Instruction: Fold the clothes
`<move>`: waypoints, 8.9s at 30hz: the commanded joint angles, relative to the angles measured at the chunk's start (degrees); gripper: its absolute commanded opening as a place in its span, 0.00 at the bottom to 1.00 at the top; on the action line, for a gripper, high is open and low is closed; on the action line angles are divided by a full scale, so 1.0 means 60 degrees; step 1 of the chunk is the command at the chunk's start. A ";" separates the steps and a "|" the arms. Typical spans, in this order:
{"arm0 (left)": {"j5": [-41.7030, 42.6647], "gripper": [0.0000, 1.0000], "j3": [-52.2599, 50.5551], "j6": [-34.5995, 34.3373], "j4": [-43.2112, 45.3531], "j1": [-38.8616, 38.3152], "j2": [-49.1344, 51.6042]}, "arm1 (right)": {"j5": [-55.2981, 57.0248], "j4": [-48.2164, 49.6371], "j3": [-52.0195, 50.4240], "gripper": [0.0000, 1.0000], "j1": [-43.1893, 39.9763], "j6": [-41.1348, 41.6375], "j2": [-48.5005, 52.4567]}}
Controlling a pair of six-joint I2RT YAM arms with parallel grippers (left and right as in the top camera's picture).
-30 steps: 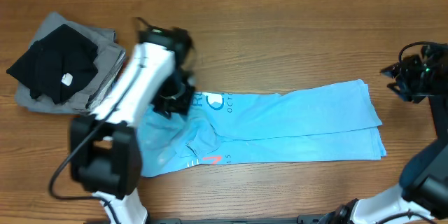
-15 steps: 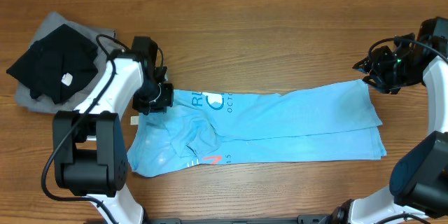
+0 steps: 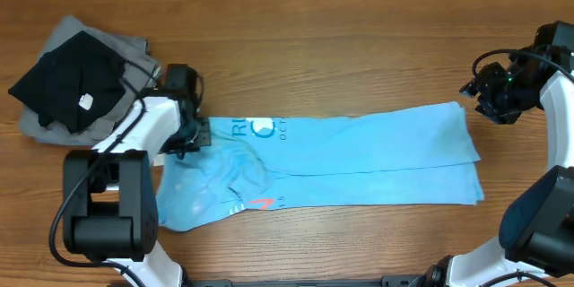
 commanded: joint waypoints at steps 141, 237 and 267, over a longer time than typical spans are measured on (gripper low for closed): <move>0.2233 0.04 0.1996 0.1530 -0.6972 -0.0175 0.0539 | 0.0372 0.0918 -0.2277 0.25 0.2907 -0.0102 -0.0506; 0.2320 0.05 0.2488 0.2251 -0.4659 -0.6579 0.0382 | 0.0379 0.0936 -0.2277 0.34 0.2907 -0.0135 -0.0506; 0.0834 0.31 0.1530 -0.0605 -0.4120 -0.1909 0.0382 | 0.0627 0.1049 -0.2277 0.35 0.2900 -0.0131 -0.0506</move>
